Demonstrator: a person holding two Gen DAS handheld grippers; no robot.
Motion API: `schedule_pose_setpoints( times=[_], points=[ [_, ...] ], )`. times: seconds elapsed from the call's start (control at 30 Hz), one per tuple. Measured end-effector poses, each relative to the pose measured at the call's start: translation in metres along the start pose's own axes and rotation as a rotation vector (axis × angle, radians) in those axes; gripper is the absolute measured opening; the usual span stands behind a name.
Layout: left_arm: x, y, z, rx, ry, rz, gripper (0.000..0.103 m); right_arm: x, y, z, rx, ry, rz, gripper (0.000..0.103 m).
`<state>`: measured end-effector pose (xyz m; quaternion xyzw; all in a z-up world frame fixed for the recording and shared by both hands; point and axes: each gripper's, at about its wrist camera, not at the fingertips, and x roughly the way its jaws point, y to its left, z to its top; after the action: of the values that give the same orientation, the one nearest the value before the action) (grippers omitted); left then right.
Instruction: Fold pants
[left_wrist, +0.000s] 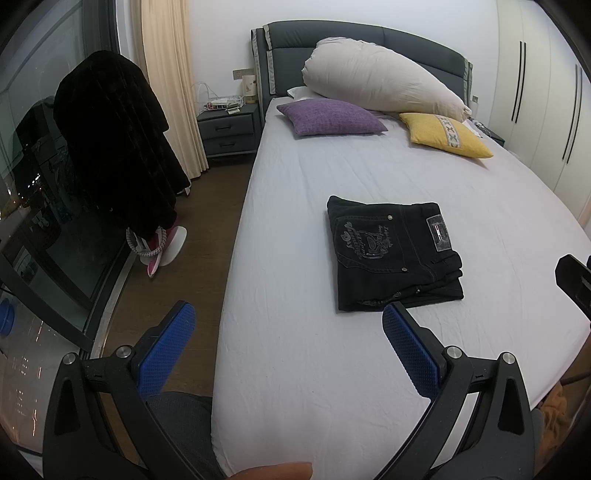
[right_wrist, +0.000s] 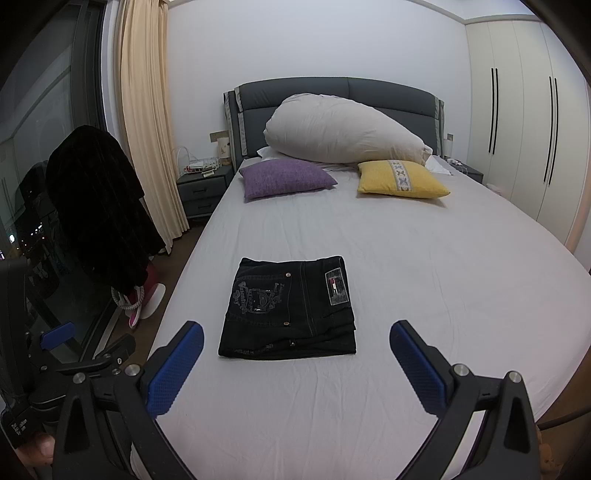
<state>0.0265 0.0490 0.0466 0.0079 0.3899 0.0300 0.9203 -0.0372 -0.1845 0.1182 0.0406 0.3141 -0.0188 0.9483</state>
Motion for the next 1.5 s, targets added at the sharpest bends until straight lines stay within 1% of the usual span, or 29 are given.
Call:
schedule_pose_setpoints(
  times=[1.23,1.5],
  points=[
    [0.010,-0.009,-0.011,0.005,0.012,-0.005,0.103,-0.004,-0.003,0.004,-0.002,0.006,0.004,0.103],
    [0.011,-0.008,-0.016,0.006,0.023,-0.019,0.103,-0.005,-0.001,0.003,0.000,0.010,0.008,0.103]
  ],
)
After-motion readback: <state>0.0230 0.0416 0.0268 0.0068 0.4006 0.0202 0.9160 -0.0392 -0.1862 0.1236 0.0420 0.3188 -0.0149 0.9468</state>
